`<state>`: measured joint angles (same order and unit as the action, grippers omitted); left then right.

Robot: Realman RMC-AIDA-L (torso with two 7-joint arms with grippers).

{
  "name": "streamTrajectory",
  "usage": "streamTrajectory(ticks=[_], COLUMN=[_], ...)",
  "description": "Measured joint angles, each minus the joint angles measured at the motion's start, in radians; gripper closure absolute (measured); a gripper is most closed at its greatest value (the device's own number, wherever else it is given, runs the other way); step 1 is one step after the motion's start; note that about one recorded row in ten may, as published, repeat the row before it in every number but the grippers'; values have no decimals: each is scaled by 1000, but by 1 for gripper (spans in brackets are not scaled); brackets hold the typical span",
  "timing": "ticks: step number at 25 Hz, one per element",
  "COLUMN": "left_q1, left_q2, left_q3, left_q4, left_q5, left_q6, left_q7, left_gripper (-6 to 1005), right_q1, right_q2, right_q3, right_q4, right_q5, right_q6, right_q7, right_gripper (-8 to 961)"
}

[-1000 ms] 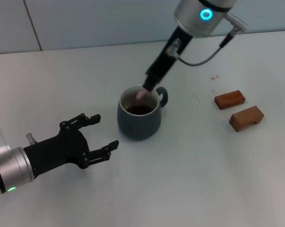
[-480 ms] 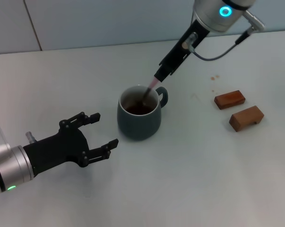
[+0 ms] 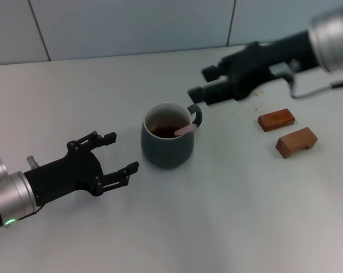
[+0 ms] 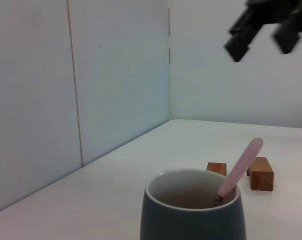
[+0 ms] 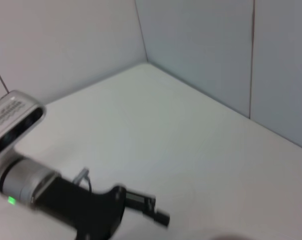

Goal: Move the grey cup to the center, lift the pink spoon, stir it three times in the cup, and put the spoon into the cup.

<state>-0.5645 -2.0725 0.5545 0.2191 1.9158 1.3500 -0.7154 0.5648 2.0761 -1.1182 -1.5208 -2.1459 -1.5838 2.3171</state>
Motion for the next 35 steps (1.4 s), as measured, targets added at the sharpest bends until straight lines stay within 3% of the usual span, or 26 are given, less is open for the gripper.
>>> streamTrajectory(ticks=[5, 6, 10, 14, 20, 35], left_q1=[-6, -6, -17, -23, -30, -30], left_q2=[0, 0, 0, 0, -2, -2], left_q3=[5, 5, 15, 22, 33, 44], left_q4=[24, 24, 44, 47, 50, 52], left_q5=[0, 0, 4, 5, 6, 5], left_q6=[1, 1, 7, 7, 3, 0], left_q7=[-49, -49, -93, -98, -111, -123], left_gripper=[174, 174, 174, 173, 173, 173], right_q1=[-225, -225, -337, -355, -316, -296], right_q2=[4, 4, 6, 6, 4, 4], right_q3=[19, 19, 41, 48, 51, 49], right_q4=[14, 14, 160, 251, 376, 402], right_q5=[149, 149, 283, 300, 292, 292], right_q6=[34, 34, 122, 181, 203, 205], right_q7=[-257, -257, -543, -623, -649, -645], right_gripper=[371, 328, 155, 138, 126, 125])
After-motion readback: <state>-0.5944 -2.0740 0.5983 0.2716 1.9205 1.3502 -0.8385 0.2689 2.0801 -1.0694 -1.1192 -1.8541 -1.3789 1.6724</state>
